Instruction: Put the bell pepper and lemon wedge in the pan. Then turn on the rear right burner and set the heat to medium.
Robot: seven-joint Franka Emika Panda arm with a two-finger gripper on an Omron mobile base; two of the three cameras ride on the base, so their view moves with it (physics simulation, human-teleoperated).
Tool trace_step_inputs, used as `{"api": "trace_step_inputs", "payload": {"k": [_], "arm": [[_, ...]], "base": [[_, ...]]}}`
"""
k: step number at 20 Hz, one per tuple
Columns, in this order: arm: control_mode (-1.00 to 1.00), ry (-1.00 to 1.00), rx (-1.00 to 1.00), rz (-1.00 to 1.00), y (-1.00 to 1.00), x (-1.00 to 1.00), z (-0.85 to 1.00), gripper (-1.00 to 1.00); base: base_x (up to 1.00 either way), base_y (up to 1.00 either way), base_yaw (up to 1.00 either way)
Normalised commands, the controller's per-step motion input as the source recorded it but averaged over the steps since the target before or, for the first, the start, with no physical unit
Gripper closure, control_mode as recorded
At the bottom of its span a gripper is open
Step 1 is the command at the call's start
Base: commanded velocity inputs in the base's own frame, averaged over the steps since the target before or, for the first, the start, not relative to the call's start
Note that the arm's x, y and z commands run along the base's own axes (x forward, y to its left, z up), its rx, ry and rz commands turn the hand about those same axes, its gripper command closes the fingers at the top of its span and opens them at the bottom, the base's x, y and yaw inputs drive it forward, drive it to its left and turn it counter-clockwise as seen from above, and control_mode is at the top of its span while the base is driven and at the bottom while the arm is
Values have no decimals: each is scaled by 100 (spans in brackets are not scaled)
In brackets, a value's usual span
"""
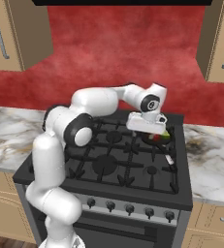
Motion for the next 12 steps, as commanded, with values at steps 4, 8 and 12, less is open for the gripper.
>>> {"api": "trace_step_inputs", "payload": {"k": [4,8,12], "arm": [[-100,4,-3,0,0,-50,37,-100],[-100,4,-2,0,0,-63,30,-100],[-100,6,-1,0,0,-63,17,-100]], "base": [[0,0,0],[0,0,0],[0,0,0]]}}
